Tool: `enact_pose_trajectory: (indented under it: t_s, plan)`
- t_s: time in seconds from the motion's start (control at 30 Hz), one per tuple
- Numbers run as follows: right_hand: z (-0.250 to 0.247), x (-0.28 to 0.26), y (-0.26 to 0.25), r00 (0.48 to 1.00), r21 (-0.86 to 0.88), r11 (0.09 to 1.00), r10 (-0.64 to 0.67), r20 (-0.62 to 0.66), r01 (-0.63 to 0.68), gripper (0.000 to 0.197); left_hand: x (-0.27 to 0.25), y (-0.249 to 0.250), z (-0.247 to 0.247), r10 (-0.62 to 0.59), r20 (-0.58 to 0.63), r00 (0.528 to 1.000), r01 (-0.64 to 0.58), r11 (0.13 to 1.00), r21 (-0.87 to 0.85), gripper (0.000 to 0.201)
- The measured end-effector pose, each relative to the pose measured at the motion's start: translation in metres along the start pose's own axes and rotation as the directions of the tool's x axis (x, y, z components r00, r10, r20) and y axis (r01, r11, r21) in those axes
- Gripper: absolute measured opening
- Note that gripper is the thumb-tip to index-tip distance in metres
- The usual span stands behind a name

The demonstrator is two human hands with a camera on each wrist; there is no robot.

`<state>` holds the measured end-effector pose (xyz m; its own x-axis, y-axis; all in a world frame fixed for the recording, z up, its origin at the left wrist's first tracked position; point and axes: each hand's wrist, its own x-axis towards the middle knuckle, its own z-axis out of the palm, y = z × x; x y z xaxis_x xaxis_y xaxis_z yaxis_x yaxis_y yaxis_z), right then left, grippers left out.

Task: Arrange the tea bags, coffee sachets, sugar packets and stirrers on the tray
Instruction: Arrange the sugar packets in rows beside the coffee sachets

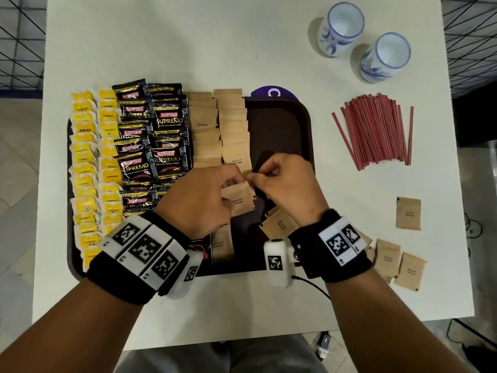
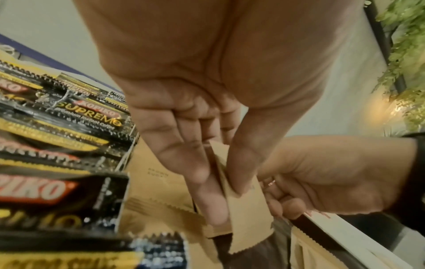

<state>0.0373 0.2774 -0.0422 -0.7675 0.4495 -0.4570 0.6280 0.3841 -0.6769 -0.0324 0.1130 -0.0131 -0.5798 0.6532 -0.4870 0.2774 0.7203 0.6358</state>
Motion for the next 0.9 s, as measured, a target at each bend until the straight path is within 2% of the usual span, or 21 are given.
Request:
enact_pose_trajectory:
  t_s: [0.1,0.23,0.33,0.37,0.47,0.5,0.57,0.73,0.9]
  plan:
    - [0.005,0.006,-0.003,1.0,-0.116,0.993,0.004,0.03,-0.001,0.019,0.002,0.002,0.002,0.004,-0.022,1.0,-0.003,0.999,0.042,0.022]
    - [0.012,0.007,-0.004,0.999,-0.135,0.991,0.013,0.035,-0.008,0.015,0.001,0.003,-0.002,0.013,-0.019,1.0,-0.012,1.0,0.022,0.018]
    - [0.016,0.006,-0.004,0.999,-0.134,0.991,0.018,0.038,-0.013,0.014,-0.001,0.006,-0.004,0.008,-0.009,1.0,-0.008,1.0,0.0,0.04]
    - [0.017,0.006,-0.003,0.999,-0.125,0.992,0.024,0.04,-0.019,0.014,-0.001,0.006,-0.004,0.004,-0.004,1.0,-0.004,1.0,-0.003,0.039]
    - [0.019,0.007,-0.002,0.998,-0.11,0.993,0.038,0.05,-0.033,0.015,0.002,0.003,-0.006,-0.028,-0.026,0.999,0.028,1.0,0.009,0.015]
    - [0.019,0.007,-0.002,0.998,-0.111,0.993,0.041,0.055,-0.035,0.014,0.003,0.002,-0.006,-0.034,-0.035,0.999,0.034,0.999,0.02,0.016]
    - [0.017,0.007,-0.001,0.996,-0.067,0.997,0.049,0.08,-0.043,0.015,0.005,-0.001,-0.005,-0.043,-0.038,0.998,0.044,0.999,0.026,0.02]
    - [0.007,0.008,0.002,0.981,0.171,0.976,0.108,0.159,-0.135,0.011,0.01,-0.004,-0.005,-0.008,-0.013,1.0,0.008,1.0,0.019,0.03]
    - [0.002,0.015,-0.002,0.972,0.261,0.95,0.122,0.199,-0.172,0.009,0.014,0.001,-0.001,0.02,-0.064,0.998,-0.019,1.0,0.002,0.024]
